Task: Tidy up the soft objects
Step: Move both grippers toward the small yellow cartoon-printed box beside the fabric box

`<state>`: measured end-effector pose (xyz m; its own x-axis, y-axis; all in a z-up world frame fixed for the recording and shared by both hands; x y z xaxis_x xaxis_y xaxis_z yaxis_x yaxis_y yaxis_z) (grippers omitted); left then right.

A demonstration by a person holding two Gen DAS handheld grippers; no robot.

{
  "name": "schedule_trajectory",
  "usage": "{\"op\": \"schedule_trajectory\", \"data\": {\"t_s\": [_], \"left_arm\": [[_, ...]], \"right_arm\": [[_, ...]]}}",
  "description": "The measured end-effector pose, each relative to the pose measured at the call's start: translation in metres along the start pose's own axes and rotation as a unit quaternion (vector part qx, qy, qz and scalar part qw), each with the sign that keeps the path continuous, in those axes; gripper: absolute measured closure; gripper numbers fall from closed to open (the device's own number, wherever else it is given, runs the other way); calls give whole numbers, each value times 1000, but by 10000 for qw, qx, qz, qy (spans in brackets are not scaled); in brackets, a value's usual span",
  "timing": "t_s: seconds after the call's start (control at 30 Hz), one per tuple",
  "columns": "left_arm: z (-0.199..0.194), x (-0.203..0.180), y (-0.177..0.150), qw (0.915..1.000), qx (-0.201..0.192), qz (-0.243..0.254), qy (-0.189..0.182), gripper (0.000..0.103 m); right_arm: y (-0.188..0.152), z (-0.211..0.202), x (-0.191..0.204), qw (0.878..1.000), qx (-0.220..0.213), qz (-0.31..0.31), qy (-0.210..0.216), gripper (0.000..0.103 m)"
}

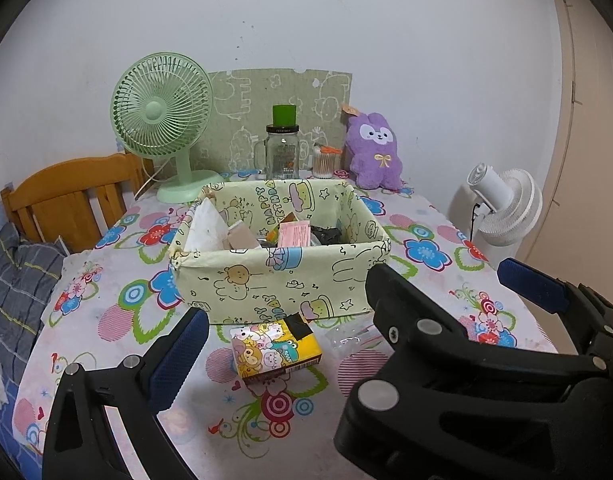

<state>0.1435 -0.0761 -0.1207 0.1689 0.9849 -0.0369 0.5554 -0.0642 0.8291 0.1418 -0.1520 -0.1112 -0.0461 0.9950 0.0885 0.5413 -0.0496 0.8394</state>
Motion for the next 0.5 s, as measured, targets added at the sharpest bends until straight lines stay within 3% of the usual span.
{"op": "schedule_trajectory", "data": {"t_s": [0.5], "left_arm": [[33, 7, -27, 9990, 448, -1, 1, 1]], "right_arm": [[-30, 37, -4, 9987, 510, 52, -59, 1]]}}
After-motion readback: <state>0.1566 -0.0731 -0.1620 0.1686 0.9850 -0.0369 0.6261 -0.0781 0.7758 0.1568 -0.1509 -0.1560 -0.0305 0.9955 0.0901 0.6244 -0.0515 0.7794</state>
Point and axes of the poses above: each gripper's, at about its wrist camera, not at the fingertips, and z roughly the way its jaws point, x to its left, y to its top, the point moved 10 cm from there along z, roughly the way its jaws point, and after that the axes turned 1 degree about y, right-handed, at the moved point
